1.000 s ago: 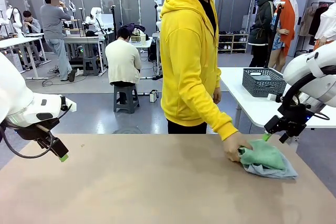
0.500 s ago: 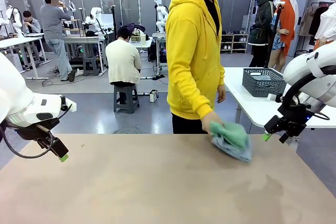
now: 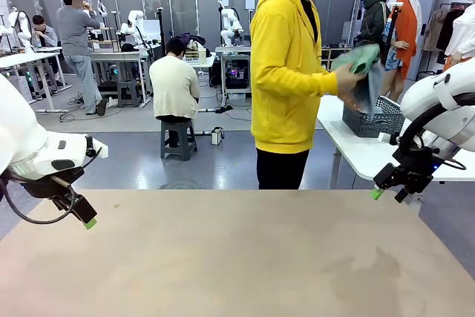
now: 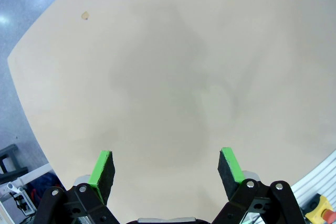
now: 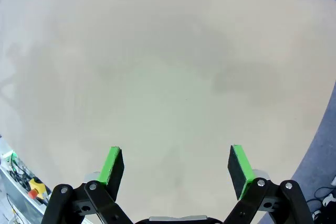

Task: Fold the towels and place them in the basket.
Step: Stack the folded Towel with hook on the right side of the table.

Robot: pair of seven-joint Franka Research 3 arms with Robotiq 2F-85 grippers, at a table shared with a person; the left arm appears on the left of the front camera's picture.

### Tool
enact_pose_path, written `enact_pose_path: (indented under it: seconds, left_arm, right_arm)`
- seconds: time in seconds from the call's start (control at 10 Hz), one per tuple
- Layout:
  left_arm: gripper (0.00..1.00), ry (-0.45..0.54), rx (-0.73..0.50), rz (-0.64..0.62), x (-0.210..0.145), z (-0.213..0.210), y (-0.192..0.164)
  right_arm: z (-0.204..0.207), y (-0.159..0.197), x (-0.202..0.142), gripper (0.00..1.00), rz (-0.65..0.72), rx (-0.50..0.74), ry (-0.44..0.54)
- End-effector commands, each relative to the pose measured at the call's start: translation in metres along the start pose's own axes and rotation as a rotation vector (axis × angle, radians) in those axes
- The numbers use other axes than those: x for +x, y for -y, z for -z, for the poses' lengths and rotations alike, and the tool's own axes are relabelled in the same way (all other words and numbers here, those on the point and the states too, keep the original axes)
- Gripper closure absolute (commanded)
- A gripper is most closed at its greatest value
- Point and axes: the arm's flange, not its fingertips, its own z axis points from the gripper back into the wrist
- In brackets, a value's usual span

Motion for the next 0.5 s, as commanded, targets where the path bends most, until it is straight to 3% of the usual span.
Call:
enact_pose_path:
  seconds: [0.0,0.4]
  left_arm:
    - [0.0,-0.003,0.01,-0.001,0.0003,-0.0004,0.001]
    - [0.0,-0.003,0.01,-0.001,0.0003,-0.0004,0.001]
  right_arm:
    - [0.0,0.0023,0.0007,0.0,-0.012,0.013,0.004]
    - [0.0,0.0023,0.0007,0.0,-0.012,0.013,0.004]
